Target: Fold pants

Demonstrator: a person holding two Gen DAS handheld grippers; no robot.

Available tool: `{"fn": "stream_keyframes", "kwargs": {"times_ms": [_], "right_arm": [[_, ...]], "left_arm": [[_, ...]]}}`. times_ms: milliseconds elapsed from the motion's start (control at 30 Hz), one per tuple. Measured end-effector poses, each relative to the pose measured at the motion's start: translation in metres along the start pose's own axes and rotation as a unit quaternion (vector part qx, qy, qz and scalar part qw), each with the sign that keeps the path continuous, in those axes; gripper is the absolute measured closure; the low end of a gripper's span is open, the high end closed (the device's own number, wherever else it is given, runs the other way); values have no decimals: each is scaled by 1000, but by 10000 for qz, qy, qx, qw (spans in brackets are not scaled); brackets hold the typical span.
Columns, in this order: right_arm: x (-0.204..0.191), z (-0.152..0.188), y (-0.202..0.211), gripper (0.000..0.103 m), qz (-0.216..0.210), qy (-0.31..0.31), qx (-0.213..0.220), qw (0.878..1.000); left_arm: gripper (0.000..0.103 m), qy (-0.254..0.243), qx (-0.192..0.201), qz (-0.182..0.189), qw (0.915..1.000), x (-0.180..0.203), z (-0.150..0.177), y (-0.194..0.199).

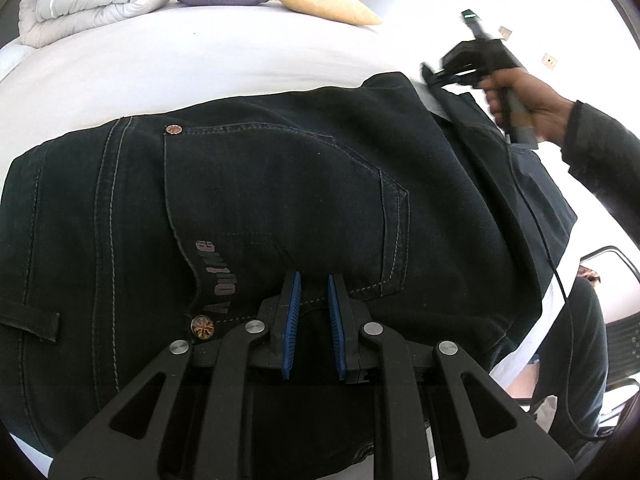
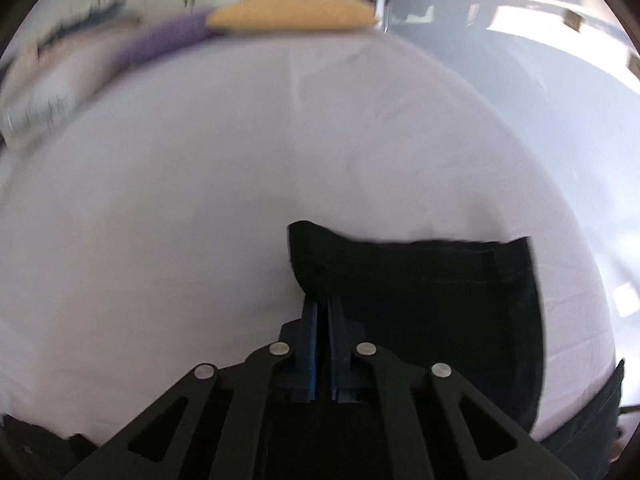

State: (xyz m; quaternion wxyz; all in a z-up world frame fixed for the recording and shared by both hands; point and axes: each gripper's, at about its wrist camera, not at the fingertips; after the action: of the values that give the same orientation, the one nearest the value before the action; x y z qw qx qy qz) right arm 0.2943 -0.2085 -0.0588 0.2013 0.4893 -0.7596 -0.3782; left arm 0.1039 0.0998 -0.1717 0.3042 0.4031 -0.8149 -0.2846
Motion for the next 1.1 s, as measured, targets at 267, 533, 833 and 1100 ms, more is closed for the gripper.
{"fn": "stream_keyframes", "kwargs": {"times_ms": [267,533,833,1100], "right_arm": [[154,49,143,99,-793,-1752,1263,9732],[284,180,193,99,-624,-3290,1237,9341],[298,251,174,53,-1340,-4476,1110,8772],[298,229,153,60,-1320,-4726,1212,8629]], "left_arm": [[89,-164,-7,-208,9996,14,1,-2],[89,-191,-35,-342,9992,22,1,-4],[89,-225,-126,-507,9984,31,-4,-6],[89,-203,-131,-595,9979,34,-4,-7]]}}
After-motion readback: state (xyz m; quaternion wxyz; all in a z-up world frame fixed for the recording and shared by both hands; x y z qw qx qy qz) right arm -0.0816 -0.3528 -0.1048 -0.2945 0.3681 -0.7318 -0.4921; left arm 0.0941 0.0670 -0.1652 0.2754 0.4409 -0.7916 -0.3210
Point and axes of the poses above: each gripper's, at about its wrist camera, not at the fingertips, and y roughly against the way its jaws point, x to its right, z to its underside, and after that the axes turned 5 degrees about x, right-handed
